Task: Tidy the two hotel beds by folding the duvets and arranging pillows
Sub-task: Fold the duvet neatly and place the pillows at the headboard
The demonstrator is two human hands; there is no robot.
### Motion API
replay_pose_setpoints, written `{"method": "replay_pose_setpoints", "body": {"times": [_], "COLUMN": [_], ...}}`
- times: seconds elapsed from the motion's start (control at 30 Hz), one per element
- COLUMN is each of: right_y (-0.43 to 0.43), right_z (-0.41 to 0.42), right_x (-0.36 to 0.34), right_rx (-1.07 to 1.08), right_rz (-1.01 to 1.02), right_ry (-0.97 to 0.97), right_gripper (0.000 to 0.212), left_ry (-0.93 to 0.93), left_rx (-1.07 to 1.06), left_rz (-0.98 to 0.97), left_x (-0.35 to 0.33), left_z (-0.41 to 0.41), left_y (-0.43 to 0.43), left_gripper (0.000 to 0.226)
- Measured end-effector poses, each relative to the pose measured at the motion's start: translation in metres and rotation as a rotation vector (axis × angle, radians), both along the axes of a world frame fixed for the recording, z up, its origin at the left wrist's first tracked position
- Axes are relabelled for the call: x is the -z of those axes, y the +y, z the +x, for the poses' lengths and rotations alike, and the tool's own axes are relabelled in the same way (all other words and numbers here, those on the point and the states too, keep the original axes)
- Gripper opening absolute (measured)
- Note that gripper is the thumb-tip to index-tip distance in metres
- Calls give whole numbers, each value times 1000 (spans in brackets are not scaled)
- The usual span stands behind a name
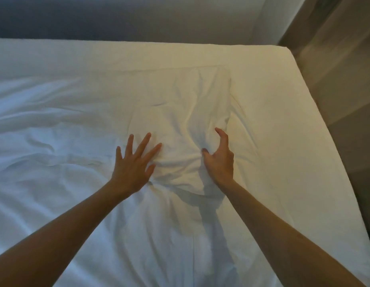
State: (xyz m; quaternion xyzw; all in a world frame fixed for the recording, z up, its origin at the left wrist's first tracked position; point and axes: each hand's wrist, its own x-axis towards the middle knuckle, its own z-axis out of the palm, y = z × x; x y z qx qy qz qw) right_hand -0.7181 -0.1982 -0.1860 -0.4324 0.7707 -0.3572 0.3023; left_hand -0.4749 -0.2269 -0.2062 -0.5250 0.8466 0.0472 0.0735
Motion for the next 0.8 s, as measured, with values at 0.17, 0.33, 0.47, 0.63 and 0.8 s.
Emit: {"method": "replay_pose_setpoints", "body": {"times": [0.17, 0.33, 0.47, 0.63, 0.8], "right_y": [20, 66, 110, 143, 126], "right_z": [-33, -92, -130, -127, -91], "right_x": [-80, -141, -149, -59, -21], "right_rx": [-22, 42, 181, 187, -53], "right_rz": [-140, -158, -143, 316, 540], "right_ry": [78, 148, 175, 313, 576], "right_gripper": [50, 34, 27, 38, 58], "left_ry": [64, 112, 205, 102, 105], "left_rx": [-27, 303, 363, 223, 14], "left_rz": [-31, -18, 101, 243, 249], "left_x": [-48, -101, -117, -73, -34], "left_z": [-16, -47, -68, -58, -20], "left_y": [0, 12, 27, 46, 58], "left_gripper": [71, 66, 61, 77, 72]}}
